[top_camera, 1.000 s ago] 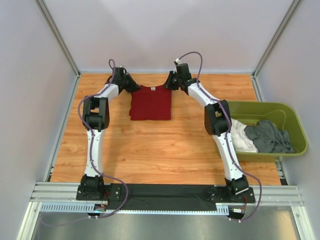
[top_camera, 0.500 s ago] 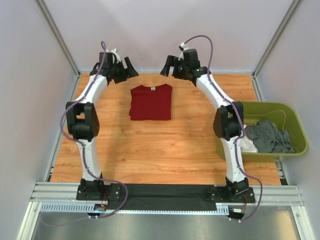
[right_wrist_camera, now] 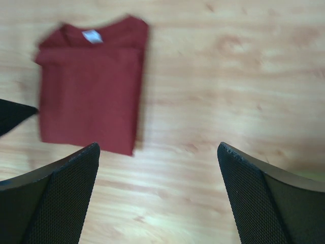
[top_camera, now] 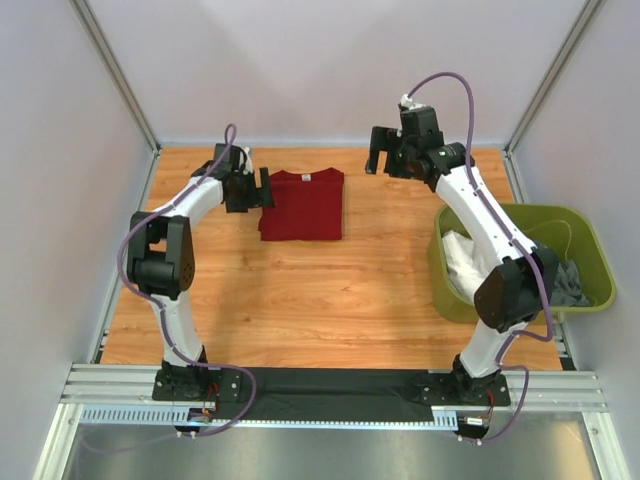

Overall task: Fold and stack the t-shirts
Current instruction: Neatly place the folded tshirt to the corner

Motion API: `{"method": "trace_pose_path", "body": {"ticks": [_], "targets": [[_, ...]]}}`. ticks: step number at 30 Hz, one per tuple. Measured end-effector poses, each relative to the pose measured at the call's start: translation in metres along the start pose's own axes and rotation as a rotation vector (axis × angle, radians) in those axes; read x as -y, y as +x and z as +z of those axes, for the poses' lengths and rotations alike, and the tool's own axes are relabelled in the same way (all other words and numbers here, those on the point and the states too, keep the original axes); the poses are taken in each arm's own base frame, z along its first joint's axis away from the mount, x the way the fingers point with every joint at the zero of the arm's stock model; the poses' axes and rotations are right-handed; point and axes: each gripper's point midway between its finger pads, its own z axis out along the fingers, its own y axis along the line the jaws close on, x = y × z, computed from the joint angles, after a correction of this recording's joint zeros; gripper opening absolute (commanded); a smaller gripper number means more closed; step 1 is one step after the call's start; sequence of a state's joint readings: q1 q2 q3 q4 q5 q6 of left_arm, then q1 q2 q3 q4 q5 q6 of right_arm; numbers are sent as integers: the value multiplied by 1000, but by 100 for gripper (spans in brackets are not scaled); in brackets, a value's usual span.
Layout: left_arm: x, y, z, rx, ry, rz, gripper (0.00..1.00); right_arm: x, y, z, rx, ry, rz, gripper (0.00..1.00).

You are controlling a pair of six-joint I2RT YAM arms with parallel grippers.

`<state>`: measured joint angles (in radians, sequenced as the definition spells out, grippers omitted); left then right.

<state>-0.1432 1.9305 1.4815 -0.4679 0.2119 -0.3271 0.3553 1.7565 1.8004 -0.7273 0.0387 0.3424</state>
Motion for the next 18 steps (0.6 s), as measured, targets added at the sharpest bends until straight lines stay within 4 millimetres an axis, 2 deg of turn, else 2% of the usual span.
{"method": "trace_pose_path", "body": {"ticks": [3,6,8,11,15,18], "targets": [[-6,19,24,-56,-35,0,88,26,37,4,-98,100,-11,100],[-11,20,33,-45,-61,-6,84,42,56,1,-149,161,-19,100],[-11,13,34,-17,-62,-9,79,47,59,-6,-153,183,-20,100],[-9,5,39,17,-50,-16,71,50,53,-17,-129,201,-18,100],[-11,3,57,15,-40,-27,62,53,47,-25,-100,220,-18,100],[-12,4,69,4,-36,-37,46,56,49,-25,-111,236,-20,100]]}}
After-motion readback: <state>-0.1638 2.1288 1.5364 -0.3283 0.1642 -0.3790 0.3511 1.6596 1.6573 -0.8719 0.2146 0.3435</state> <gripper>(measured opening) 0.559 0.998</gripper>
